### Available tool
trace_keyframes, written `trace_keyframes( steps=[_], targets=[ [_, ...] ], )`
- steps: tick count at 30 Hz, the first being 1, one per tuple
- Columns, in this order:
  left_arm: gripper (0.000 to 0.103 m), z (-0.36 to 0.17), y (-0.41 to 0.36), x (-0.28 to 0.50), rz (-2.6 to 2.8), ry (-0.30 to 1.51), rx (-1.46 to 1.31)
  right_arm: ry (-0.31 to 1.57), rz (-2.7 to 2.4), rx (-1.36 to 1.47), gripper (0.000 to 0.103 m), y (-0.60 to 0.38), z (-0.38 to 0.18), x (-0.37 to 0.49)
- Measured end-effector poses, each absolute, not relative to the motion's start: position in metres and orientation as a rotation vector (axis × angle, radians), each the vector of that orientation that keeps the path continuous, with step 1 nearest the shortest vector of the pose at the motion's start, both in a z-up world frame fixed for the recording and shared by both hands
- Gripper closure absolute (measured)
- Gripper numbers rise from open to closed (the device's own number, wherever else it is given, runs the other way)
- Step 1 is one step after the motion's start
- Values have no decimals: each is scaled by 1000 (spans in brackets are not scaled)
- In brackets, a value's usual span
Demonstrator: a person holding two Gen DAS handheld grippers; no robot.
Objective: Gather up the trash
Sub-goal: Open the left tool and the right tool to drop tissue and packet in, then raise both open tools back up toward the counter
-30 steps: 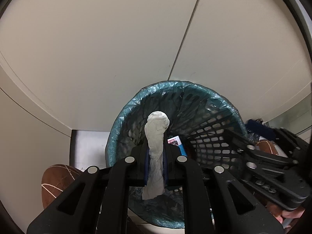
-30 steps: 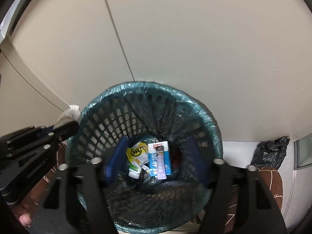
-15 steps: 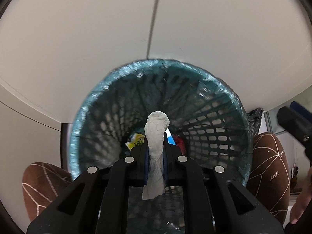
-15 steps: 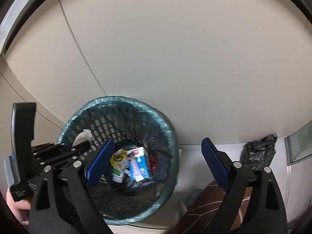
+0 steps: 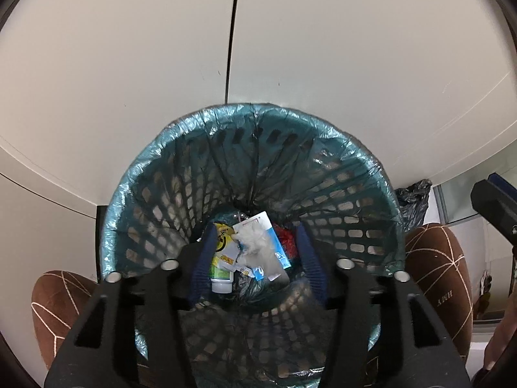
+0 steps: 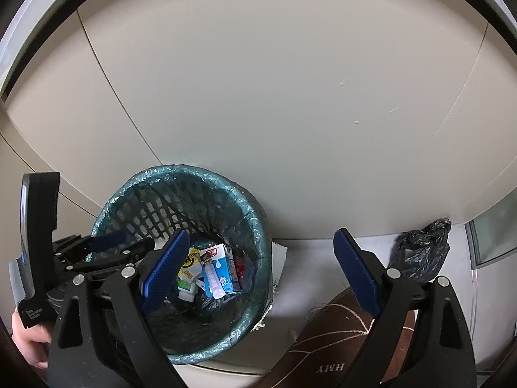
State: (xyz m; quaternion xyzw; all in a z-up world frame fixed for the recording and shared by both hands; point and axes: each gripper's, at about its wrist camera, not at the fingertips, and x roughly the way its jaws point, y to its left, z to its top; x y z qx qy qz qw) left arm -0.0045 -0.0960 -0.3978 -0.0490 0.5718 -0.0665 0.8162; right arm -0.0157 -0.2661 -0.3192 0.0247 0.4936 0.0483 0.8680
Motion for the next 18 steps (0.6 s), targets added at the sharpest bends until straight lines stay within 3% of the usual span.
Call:
trace_keyframes(
  steps=[8, 11, 18],
  targets=[
    [30, -378, -99, -14, -141, 1181, -88, 993, 105, 58, 16, -267, -302, -23],
    [17, -358, -97, -19, -138, 1143, -79, 959, 109, 62, 16, -268, -288, -25],
    [6, -301, -87, -32, -117, 1044, -89, 877, 131, 62, 16, -265, -254, -28]
  ],
)
